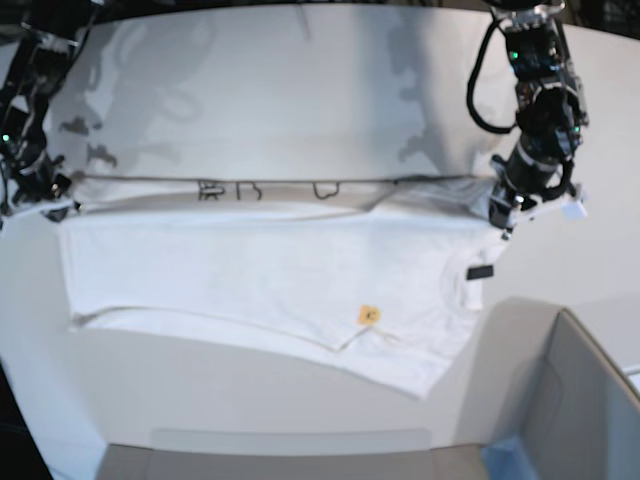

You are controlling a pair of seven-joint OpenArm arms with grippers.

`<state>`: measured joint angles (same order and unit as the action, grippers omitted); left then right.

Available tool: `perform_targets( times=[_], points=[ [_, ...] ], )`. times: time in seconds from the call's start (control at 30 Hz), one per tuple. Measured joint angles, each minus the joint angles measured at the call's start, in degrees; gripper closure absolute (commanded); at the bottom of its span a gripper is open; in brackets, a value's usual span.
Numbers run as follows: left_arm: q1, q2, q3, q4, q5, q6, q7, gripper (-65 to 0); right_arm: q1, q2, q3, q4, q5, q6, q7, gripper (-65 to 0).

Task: Layout the t-shirt on the table in an organized manner, then fold the t-shirt properly
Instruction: 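Lift the shirt edge with both grippers and fold it over the body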

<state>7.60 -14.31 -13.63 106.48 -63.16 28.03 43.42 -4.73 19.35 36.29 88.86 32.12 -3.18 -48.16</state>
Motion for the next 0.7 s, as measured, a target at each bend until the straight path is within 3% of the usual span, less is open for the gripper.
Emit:
perform_targets(
  times=[0.13, 0.3, 0.7],
  points=[
    [-4.85, 0.0, 0.04, -4.83, -0.09, -0.02, 0.04, 0.0, 1.03, 0.09, -1.68, -1.38, -0.37, -0.24, 0.59, 0.0],
    [-11.52, -0.42, 3.13, -12.41, 0.07, 0.2, -0.07, 0.0, 1.09, -0.37, -4.46, -4.52, -4.94, 0.02, 7.98, 0.0],
    [-20.37, -0.17, 7.26, -21.44, 0.15, 0.2, -0.22, 0.0, 0.61, -1.11, -4.48, -6.19, -5.55, -0.26, 8.98, 0.0]
  ],
)
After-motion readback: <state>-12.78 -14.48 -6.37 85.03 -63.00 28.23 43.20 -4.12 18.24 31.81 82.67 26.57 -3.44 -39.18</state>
